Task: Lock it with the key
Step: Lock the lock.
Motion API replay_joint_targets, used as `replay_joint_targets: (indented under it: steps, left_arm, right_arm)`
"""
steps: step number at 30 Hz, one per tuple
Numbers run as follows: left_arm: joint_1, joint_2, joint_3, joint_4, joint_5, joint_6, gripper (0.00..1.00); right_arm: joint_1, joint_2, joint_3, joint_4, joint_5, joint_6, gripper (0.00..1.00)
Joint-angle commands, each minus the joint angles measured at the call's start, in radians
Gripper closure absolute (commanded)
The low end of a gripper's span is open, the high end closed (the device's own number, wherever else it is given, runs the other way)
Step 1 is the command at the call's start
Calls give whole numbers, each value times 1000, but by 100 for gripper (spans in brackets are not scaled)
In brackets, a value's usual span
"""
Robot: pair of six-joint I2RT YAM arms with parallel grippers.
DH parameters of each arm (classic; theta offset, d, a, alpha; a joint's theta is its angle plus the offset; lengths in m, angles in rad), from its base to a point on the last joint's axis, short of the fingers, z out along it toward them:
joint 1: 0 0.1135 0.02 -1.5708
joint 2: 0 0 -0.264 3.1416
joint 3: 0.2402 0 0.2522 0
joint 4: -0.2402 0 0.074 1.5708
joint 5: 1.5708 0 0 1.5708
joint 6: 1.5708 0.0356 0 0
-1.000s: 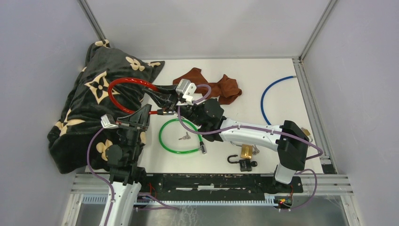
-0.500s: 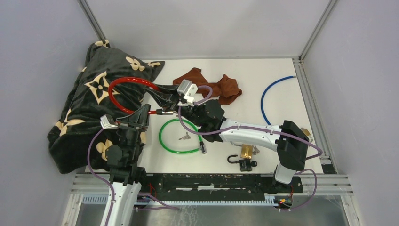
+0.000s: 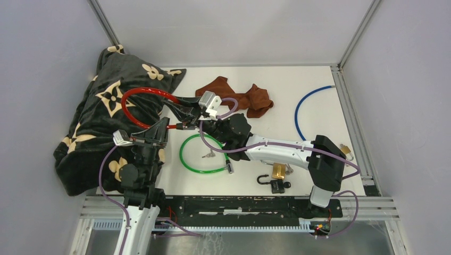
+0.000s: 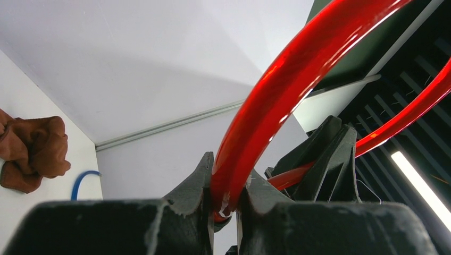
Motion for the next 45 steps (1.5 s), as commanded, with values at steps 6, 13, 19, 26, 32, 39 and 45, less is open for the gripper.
replay_joint_targets:
  steps: [6, 13, 19, 26, 32, 39, 45]
  left_arm:
    - [19, 2, 12, -27, -106, -117, 98]
    - [23, -1, 16, -39, -118, -129, 98]
    - [25, -6, 18, -40, -119, -122, 98]
    - [25, -10, 19, -15, -113, -102, 98]
    - [25, -13, 24, -6, -101, -80, 98]
    - [25, -18, 32, 21, -94, -70, 98]
    - [22, -13, 41, 42, -87, -56, 98]
  right_arm:
    - [15, -20, -37, 191, -16, 59, 100]
    - [14, -44, -100, 233, -7, 67, 90]
    - [13, -78, -146, 230, -10, 65, 84]
    - [7, -115, -183, 203, -14, 54, 78]
    - [-1, -103, -165, 154, -26, 71, 82]
    - [-28, -83, -165, 56, -58, 140, 84]
    - [-50, -61, -137, -14, -121, 189, 79]
